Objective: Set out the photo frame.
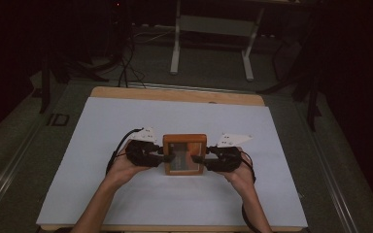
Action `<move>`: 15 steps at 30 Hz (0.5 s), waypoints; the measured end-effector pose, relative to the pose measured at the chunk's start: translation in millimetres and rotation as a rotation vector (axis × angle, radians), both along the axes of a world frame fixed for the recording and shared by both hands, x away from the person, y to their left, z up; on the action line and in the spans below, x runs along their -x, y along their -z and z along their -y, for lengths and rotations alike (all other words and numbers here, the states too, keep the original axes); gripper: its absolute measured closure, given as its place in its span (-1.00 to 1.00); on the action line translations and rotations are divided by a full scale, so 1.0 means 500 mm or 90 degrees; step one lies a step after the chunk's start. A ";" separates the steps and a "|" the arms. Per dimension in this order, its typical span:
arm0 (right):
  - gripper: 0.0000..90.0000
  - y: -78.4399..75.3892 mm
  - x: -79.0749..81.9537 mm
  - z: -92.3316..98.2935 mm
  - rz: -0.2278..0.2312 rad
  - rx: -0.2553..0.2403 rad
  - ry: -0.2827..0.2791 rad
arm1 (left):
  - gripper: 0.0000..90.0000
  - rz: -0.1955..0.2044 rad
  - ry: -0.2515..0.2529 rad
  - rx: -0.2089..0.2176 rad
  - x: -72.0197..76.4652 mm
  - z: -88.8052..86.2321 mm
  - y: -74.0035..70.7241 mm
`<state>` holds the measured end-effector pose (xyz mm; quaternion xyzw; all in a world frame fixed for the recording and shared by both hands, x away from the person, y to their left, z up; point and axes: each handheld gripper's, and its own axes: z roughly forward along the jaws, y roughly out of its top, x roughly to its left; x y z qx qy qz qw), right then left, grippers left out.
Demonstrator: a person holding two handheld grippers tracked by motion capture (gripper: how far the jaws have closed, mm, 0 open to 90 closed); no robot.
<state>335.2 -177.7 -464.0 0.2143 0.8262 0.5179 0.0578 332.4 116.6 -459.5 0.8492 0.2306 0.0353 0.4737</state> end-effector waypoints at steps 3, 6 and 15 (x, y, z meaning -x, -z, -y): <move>0.27 0.017 -0.008 -0.008 -0.030 -0.003 0.005 | 0.42 -0.025 -0.010 -0.003 -0.011 -0.007 0.013; 0.27 0.036 -0.017 -0.014 -0.056 -0.008 0.010 | 0.40 -0.039 -0.021 -0.007 -0.018 -0.009 0.022; 0.29 0.057 -0.032 -0.022 -0.098 -0.014 0.035 | 0.32 -0.080 -0.057 0.018 -0.039 -0.014 0.047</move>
